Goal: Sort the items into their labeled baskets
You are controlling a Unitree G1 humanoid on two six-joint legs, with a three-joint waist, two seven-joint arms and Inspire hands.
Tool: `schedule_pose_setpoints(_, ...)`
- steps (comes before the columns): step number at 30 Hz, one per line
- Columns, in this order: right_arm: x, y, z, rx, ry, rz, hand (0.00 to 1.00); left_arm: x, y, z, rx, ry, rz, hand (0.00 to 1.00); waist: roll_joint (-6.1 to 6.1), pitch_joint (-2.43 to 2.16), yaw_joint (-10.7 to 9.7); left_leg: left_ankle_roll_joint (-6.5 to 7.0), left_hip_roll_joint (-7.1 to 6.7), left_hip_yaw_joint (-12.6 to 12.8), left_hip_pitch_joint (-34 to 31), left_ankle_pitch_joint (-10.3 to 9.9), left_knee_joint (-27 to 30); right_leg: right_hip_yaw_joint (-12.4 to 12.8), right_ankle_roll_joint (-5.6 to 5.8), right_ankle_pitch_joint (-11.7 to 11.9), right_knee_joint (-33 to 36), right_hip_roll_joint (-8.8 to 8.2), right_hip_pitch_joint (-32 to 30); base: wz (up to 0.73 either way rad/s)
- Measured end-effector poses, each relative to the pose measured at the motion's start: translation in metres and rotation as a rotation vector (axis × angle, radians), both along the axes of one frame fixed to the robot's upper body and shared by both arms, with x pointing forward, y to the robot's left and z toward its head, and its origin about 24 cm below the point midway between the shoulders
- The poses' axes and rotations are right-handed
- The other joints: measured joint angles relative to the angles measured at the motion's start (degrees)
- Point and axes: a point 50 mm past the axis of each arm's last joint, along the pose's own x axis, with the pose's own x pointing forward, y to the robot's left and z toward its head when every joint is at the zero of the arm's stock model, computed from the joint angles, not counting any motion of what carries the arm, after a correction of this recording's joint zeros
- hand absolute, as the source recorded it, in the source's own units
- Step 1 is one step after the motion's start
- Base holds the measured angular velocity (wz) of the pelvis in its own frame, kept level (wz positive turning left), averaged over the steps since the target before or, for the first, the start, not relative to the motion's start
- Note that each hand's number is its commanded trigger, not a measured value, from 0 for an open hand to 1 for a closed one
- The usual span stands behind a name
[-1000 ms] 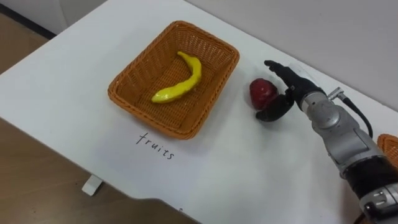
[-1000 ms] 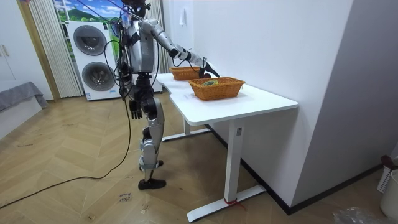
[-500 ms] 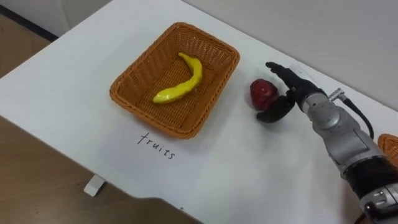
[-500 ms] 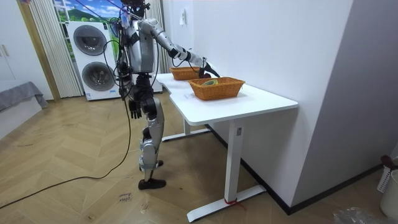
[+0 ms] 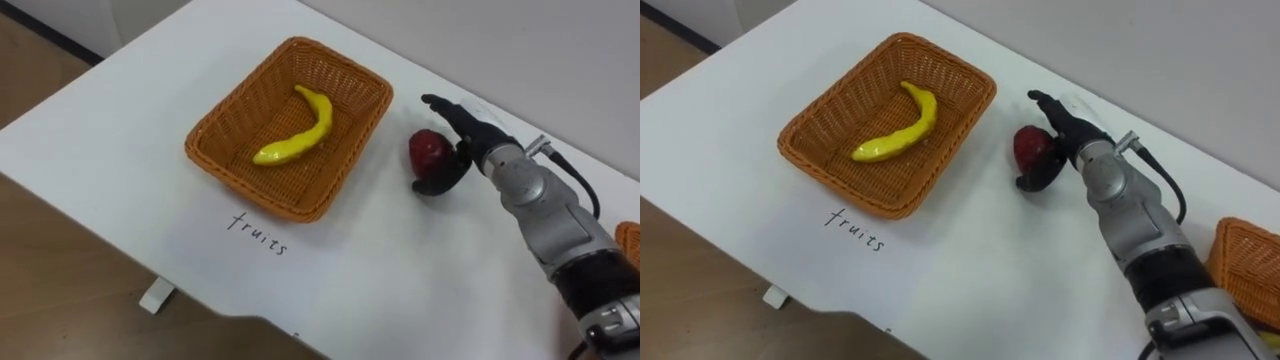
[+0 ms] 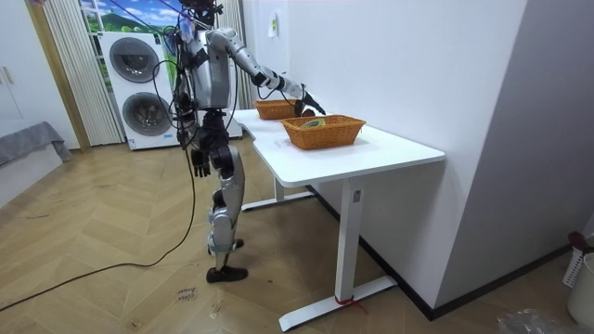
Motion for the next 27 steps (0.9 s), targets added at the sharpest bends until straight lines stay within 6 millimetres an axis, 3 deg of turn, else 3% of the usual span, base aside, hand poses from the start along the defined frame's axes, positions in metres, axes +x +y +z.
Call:
schedule_pose_setpoints(8, -0.002, 0.013, -0.003, -0.034, 0.032, 0.076, 0.00, 0.006, 0.002, 0.001, 0.007, -0.005, -0.014, 0.00, -1.37, -0.45, -0.1, 0.00, -0.04, -0.1, 0.0, 0.0, 0.0, 0.1, 0.00, 0.0, 0.0, 0.02, 0.1, 0.00)
schedule_pose_setpoints(12, -0.003, 0.016, -0.004, -0.038, 0.048, 0.096, 0.00, 0.007, 0.003, 0.001, 0.009, -0.009, -0.015, 0.00, -2.25, -0.25, -0.2, 0.00, -0.07, -0.1, 0.0, 0.0, 0.0, 0.1, 0.00, 0.0, 0.0, 0.01, 0.1, 0.00)
schedule_pose_setpoints(13, -0.003, 0.016, -0.004, -0.037, 0.054, 0.099, 0.00, 0.008, 0.004, 0.002, 0.011, -0.008, -0.017, 0.00, -2.23, 0.03, -0.2, -0.01, -0.04, 0.0, 0.0, 0.0, 0.0, 0.1, 0.00, 0.0, 0.0, 0.04, 0.1, 0.00)
schedule_pose_setpoints(27, -0.005, 0.003, -0.014, -0.087, 0.177, 0.096, 0.00, 0.003, 0.007, 0.000, 0.005, 0.029, -0.011, 0.00, -2.30, 0.11, 0.2, -0.02, -0.02, 0.1, 0.0, 0.0, -0.3, -0.1, 0.00, 0.0, 0.0, 0.01, 0.1, 0.00)
